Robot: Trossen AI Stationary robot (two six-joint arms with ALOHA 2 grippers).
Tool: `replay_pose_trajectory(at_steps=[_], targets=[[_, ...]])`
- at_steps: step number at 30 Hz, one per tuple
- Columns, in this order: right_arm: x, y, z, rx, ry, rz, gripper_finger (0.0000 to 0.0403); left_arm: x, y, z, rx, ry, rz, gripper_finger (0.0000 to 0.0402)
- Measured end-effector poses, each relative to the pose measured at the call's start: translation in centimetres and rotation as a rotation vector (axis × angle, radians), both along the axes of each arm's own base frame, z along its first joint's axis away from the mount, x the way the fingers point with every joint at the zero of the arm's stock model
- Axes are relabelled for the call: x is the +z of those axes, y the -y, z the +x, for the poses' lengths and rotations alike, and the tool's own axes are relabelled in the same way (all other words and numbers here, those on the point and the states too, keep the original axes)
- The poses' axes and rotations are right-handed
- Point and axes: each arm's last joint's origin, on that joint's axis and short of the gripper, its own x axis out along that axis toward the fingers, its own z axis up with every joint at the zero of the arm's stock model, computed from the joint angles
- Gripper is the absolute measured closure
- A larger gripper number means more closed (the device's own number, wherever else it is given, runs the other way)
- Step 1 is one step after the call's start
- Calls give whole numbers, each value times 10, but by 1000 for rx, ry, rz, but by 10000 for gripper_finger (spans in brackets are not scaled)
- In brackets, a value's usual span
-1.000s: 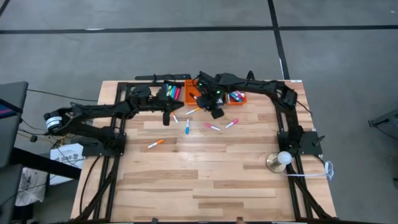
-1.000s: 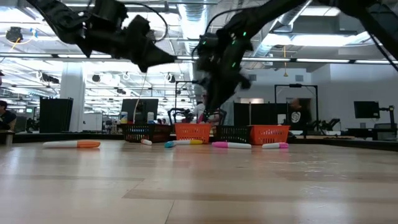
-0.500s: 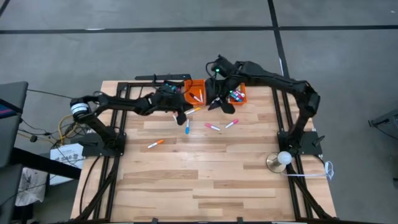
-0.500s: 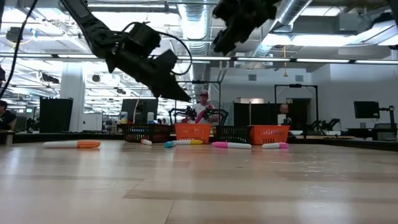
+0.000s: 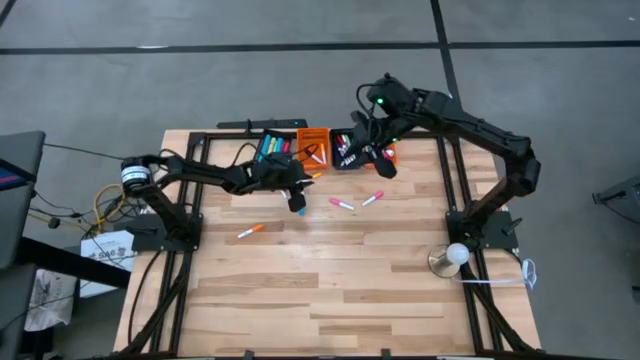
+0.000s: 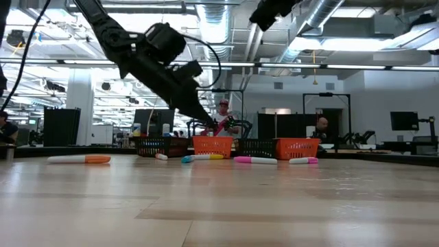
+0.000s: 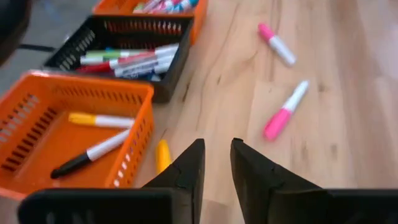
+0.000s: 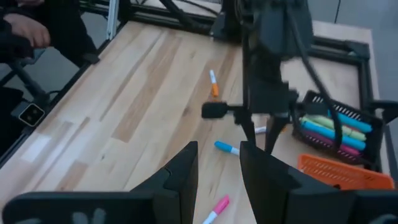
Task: Pick & Place Markers
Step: Put the small yellow highlighter pen into the left orange basket
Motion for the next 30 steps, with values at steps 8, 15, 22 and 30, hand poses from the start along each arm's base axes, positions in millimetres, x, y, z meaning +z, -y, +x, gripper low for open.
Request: replay_pose_trajectory(at_steps=[8,15,22,30], targets=[[4,-3,-3,4,11,-5,294,-36,-11,11,65,-62,-19,325],[2,-4,-1,10,1,1,295,-36,-19,12,118,-49,-62,325],[1,-7,0,22,0,1,295,-54,-21,12,136,-99,-90,325],[2,-8,1,29,2,-3,295,-67,-26,12,157,-126,-110,325]])
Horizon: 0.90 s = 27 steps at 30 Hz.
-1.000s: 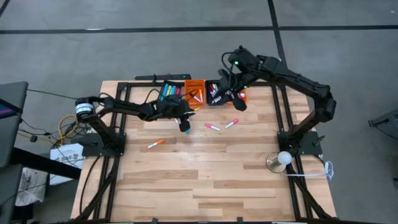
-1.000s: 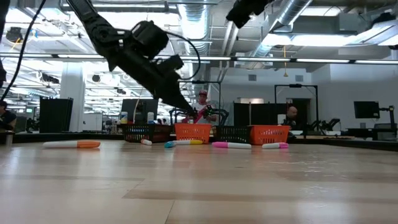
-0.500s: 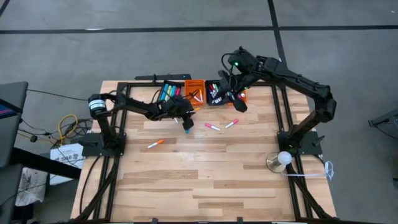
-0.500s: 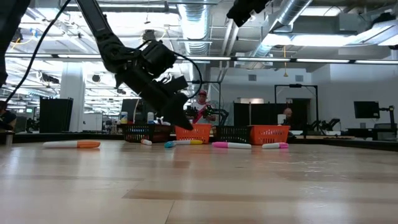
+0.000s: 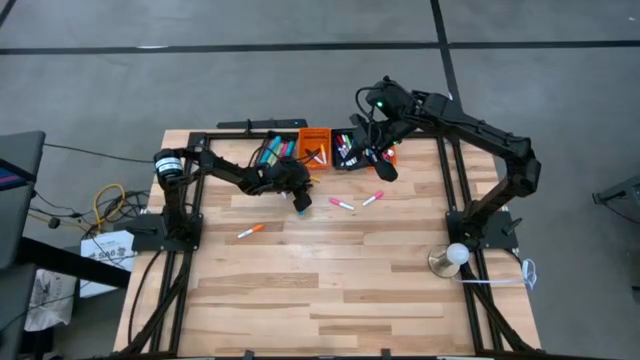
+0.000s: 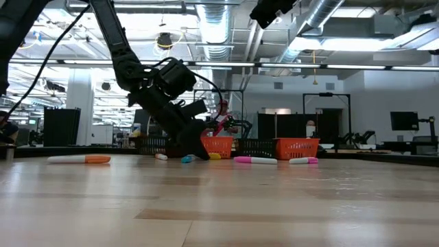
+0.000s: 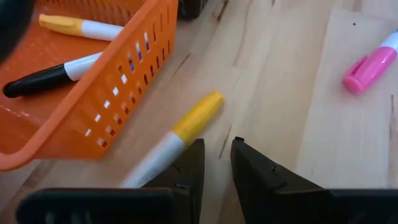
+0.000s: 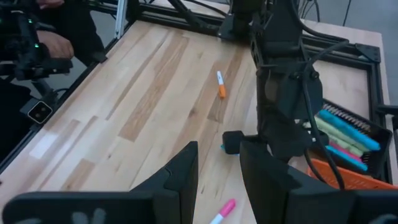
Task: Pick & Place Markers
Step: Put the small yellow highlighter pen into the left orange basket
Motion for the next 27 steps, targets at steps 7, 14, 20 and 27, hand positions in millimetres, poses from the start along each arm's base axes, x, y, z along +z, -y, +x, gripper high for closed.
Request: replay_pose_trajectory(at_steps=[7,14,20,27], targets=[[0,0,0,1,1,0,295,0,0,0,-12,-2,-13,325],[0,0,0,2,1,0,295,-1,1,0,-55,4,-44,339],[0,0,0,2,1,0,295,-1,4,1,-147,-7,-25,392],[0,0,0,2,1,0,295,0,18,7,-247,-20,87,383]])
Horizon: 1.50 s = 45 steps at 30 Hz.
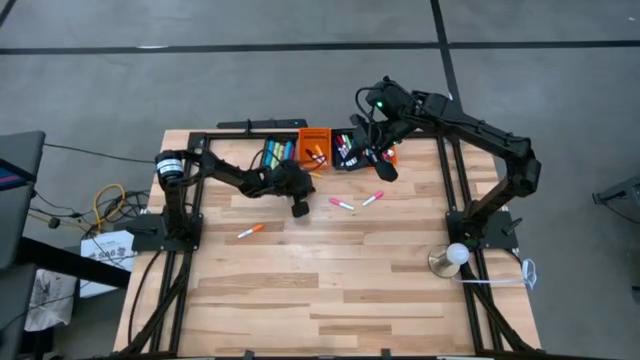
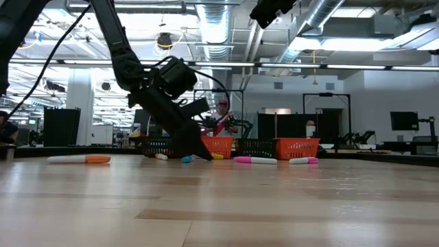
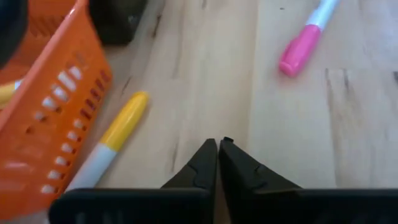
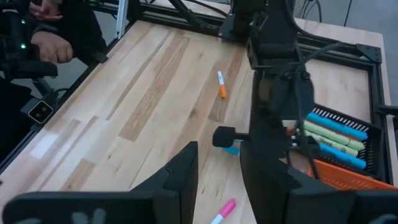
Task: Pick & Place Markers
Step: Put the small yellow highlighter pen into the left orange basket
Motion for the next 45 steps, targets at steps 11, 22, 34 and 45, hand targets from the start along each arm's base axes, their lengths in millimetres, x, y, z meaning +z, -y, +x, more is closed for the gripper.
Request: replay_pose_trajectory(at_steps=[11,22,34,45], targets=[[0,0,0,0,0,0,295,6,9,8,67,9,237,364],[0,0,0,0,0,-1,295,16,4,13,164,18,302,348],[0,0,0,0,0,-1,295,16,3,14,174,-20,304,323],[0,0,0,0,0,-1,294,15,-6,11,142,-12,261,323]])
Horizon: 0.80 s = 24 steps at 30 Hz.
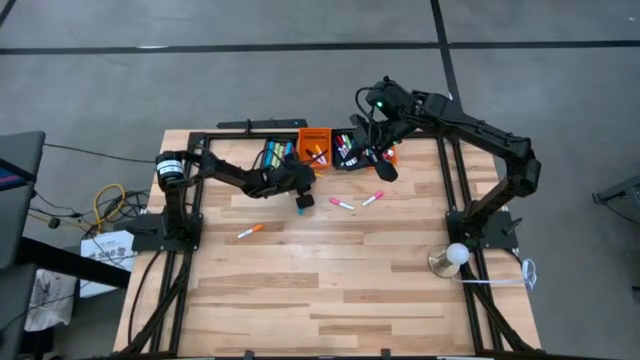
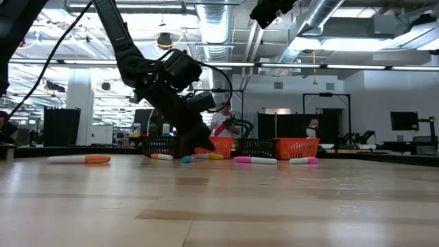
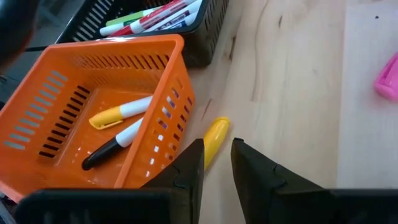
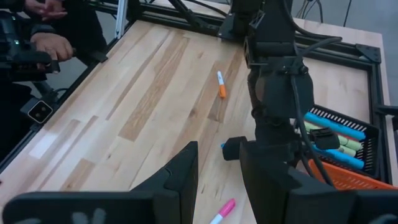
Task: Pick & Place Markers
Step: Put the small yellow highlighter pen into the left orange basket
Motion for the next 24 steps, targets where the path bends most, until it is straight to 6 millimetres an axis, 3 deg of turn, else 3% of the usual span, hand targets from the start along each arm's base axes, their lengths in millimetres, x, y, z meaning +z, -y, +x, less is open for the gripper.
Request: replay_pose_trajectory(at_steps=[8,13,24], targets=[[0,0,0,4,5,-7,295,1,-2,7,-8,16,-3,323],[0,0,0,4,4,-6,294,-12,-5,18,-5,-37,-17,323],[0,0,0,4,-5,-2,294,-13,-7,19,22,-67,-15,323]])
